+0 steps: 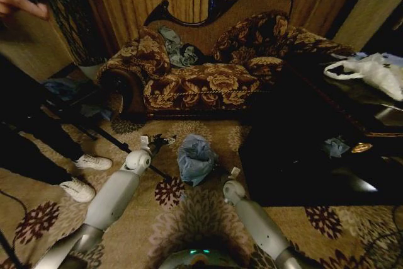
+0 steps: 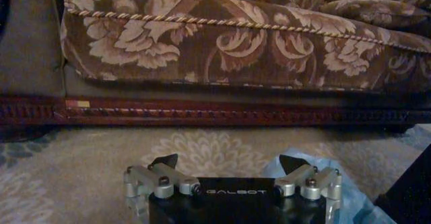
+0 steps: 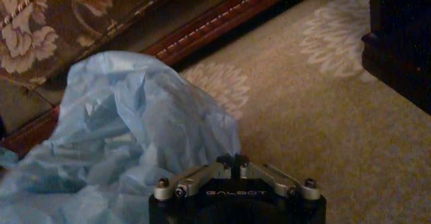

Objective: Place a garbage bag over the trash bin.

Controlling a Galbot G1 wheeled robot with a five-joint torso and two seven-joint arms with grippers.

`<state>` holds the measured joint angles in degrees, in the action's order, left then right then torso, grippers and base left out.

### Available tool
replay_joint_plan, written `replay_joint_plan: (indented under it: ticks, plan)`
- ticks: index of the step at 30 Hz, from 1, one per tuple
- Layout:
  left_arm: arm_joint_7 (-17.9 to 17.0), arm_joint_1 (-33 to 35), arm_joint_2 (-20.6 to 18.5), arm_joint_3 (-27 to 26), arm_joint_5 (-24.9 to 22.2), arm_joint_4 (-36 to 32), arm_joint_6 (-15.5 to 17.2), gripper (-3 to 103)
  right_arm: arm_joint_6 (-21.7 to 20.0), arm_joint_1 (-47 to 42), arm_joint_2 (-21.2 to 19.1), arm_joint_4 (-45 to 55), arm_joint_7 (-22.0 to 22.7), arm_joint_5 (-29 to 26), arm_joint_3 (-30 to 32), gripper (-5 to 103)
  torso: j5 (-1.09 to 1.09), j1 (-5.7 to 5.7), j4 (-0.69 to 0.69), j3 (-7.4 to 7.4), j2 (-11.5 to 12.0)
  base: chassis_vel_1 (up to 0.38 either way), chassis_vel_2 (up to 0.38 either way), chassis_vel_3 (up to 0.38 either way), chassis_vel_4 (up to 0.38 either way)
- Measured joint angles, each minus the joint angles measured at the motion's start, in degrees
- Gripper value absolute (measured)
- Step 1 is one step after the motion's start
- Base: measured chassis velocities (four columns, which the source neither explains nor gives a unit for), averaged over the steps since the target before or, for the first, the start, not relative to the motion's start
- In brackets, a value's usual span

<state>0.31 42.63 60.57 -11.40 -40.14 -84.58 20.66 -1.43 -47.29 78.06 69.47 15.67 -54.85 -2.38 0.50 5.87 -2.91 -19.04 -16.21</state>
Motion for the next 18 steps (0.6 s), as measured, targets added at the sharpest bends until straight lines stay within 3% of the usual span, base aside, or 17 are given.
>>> replay_joint_plan:
  ticks: [18]
  plan:
    - [1.1, 0.7, -0.4, -0.6, -0.1, -0.5, -0.9, 100, 3.1, -1.1, 3.3, -6.3, -1.7, 5.6, -0.1, 0, 0.0, 0.0, 0.0, 0.0, 0.0, 0.0, 0.0, 0.0, 0.0]
